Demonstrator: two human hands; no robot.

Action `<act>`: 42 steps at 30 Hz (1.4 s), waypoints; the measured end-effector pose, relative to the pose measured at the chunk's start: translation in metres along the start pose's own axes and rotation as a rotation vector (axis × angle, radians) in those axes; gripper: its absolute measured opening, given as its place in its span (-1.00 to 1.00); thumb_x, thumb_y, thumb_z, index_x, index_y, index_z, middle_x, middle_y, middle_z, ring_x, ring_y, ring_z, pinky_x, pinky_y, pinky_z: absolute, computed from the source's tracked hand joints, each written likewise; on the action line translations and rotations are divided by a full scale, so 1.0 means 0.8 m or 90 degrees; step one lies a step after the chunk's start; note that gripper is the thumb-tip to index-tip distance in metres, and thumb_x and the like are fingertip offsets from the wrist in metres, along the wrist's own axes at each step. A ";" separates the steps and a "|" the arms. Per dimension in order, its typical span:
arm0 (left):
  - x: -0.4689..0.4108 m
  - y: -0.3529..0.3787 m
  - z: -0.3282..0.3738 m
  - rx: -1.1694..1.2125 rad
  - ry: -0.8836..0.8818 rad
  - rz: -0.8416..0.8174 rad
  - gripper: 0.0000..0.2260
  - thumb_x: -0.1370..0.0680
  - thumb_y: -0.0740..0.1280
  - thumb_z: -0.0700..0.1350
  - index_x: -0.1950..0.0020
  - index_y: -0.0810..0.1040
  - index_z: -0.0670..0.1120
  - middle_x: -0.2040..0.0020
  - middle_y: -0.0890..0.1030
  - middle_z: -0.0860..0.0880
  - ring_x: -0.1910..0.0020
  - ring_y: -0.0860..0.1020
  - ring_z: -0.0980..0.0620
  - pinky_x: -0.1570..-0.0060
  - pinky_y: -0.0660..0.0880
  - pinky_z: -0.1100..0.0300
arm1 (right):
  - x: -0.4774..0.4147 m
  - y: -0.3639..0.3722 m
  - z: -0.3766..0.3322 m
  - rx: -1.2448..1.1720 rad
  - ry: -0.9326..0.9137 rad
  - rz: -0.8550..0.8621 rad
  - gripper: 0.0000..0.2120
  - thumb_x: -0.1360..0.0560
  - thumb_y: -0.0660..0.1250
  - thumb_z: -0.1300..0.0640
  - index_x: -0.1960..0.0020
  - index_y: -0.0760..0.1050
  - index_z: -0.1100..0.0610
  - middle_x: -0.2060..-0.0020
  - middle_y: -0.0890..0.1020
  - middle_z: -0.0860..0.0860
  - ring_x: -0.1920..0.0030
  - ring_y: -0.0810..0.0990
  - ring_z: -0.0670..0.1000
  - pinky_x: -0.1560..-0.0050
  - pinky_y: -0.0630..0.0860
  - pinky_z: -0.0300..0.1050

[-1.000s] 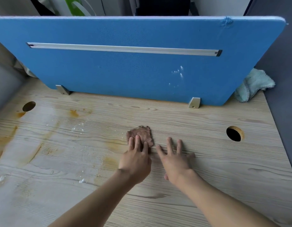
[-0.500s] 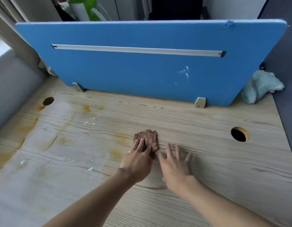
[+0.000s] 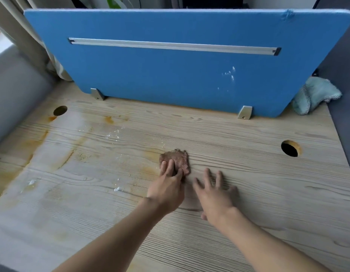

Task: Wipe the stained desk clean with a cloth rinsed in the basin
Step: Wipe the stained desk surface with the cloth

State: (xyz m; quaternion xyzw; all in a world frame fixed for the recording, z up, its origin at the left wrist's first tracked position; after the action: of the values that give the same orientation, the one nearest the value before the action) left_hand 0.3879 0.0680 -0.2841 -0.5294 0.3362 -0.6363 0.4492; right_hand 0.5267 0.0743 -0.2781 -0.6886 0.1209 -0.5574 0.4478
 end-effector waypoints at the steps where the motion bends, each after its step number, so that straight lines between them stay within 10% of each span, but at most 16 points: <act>1: 0.003 0.010 0.005 0.006 0.012 -0.012 -0.38 -0.54 -0.18 0.04 -0.59 0.12 -0.09 -0.62 -0.06 -0.24 -0.60 -0.17 -0.20 -0.55 0.08 -0.09 | 0.001 -0.001 0.000 -0.001 0.001 -0.002 -0.02 -0.49 0.47 0.01 -0.61 -0.19 -0.05 -0.57 -0.32 0.17 -0.55 -0.22 0.42 -0.31 0.20 0.60; 8: 0.010 -0.015 -0.028 0.011 0.002 0.034 -0.53 -0.68 0.01 -0.12 -0.61 0.13 -0.12 -0.62 -0.05 -0.22 -0.61 -0.14 -0.15 -0.56 -0.15 0.07 | 0.008 -0.007 0.001 -0.005 0.014 -0.027 -0.01 -0.52 0.44 0.07 -0.61 -0.26 -0.08 -0.56 -0.39 0.13 -0.56 -0.26 0.36 -0.36 0.17 0.54; 15: 0.031 0.003 0.001 0.038 0.041 0.014 -0.50 -0.69 0.03 -0.18 -0.64 0.03 -0.02 -0.63 -0.17 -0.02 -0.60 -0.18 -0.01 -0.52 0.22 0.00 | 0.010 -0.006 -0.001 -0.005 0.018 -0.018 -0.01 -0.51 0.44 0.03 -0.61 -0.25 -0.09 -0.57 -0.37 0.11 -0.57 -0.25 0.35 -0.36 0.22 0.51; 31: 0.063 0.012 -0.030 0.070 -0.014 0.063 -0.47 -0.66 0.08 -0.27 -0.63 0.05 -0.11 -0.64 -0.11 -0.10 -0.61 -0.15 -0.10 -0.55 -0.04 0.12 | 0.051 0.029 -0.059 -0.023 -0.061 -0.040 -0.04 -0.48 0.48 -0.02 -0.61 -0.12 -0.08 -0.58 -0.31 0.12 -0.55 -0.28 0.38 -0.37 0.10 0.58; 42: 0.080 0.022 -0.032 0.119 -0.015 0.086 -0.45 -0.63 0.12 -0.31 -0.62 0.13 -0.07 -0.64 -0.07 -0.02 -0.61 -0.13 -0.03 -0.54 0.15 0.10 | 0.057 0.039 -0.076 0.057 -0.030 -0.004 -0.09 -0.51 0.45 -0.01 -0.60 -0.11 -0.10 -0.57 -0.31 0.19 -0.54 -0.24 0.42 -0.34 0.21 0.56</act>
State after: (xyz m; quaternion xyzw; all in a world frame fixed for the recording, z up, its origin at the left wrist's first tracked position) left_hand 0.3642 0.0008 -0.2816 -0.4690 0.3048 -0.6270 0.5422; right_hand 0.5000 -0.0028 -0.2730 -0.6811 0.0829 -0.5473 0.4793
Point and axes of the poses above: each hand's wrist, its own x-axis away from the middle knuckle, its own y-axis out of the palm, z = x × y, the point moved 5 cm from there along -x, towards the middle knuckle
